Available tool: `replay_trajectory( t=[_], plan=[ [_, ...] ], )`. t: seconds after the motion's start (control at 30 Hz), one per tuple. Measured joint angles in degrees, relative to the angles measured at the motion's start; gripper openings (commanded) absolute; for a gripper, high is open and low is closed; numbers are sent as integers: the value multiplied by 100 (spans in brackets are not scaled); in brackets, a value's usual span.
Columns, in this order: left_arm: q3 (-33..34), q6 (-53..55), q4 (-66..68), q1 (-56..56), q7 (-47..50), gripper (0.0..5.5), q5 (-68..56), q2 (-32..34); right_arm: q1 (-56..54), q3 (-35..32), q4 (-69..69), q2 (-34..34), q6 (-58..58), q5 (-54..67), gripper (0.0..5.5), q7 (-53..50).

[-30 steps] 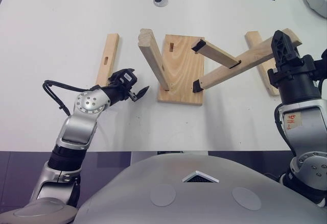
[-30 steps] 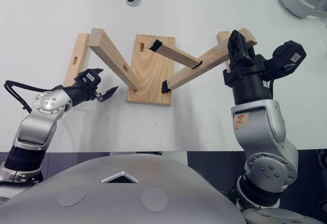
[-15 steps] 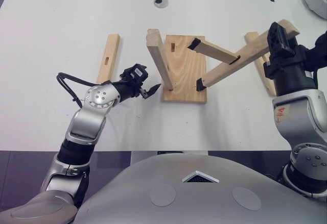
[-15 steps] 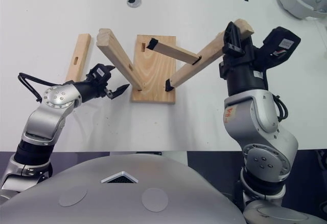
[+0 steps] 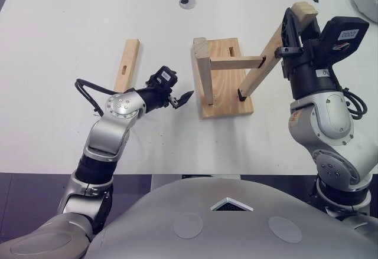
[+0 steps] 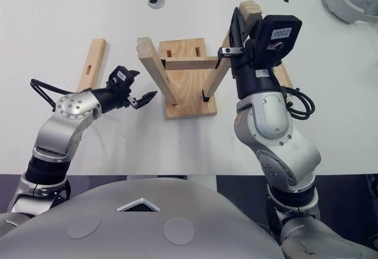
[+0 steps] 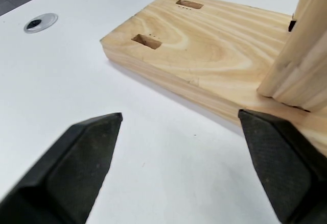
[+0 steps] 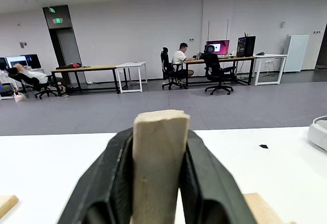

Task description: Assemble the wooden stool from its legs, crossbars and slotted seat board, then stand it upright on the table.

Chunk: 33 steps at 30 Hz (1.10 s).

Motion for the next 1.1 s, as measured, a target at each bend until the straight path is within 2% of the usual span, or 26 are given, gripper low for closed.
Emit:
replay_trajectory(
  t=[0.2,0.4,0.7,0.8,0.9,0.97,1.1],
  plan=[
    [177,-18,140,-173,24,419,-101,-21,855,-726,195,486,-860,3,106,878],
    [284,-30,224,-267,12,419,-138,-12,1128,-251,258,621,-1400,-907,107,1292],
    [399,-13,352,-442,-33,419,-206,-3,1710,-357,568,999,-2440,-1124,107,1943],
    [760,102,425,-1001,-14,419,-482,-61,1715,-394,579,1001,-2440,-1144,107,1998],
    [1446,468,460,-2357,281,419,-947,-308,1718,-368,580,1055,-2440,-1252,107,1997],
    [1607,541,477,-3246,155,419,-1344,-373,1718,-319,581,1113,-2449,-1329,107,1999],
    [1252,211,1324,-3991,-1729,419,-2050,-221,1707,-262,673,1110,-2569,-1374,107,2153]
  ],
)
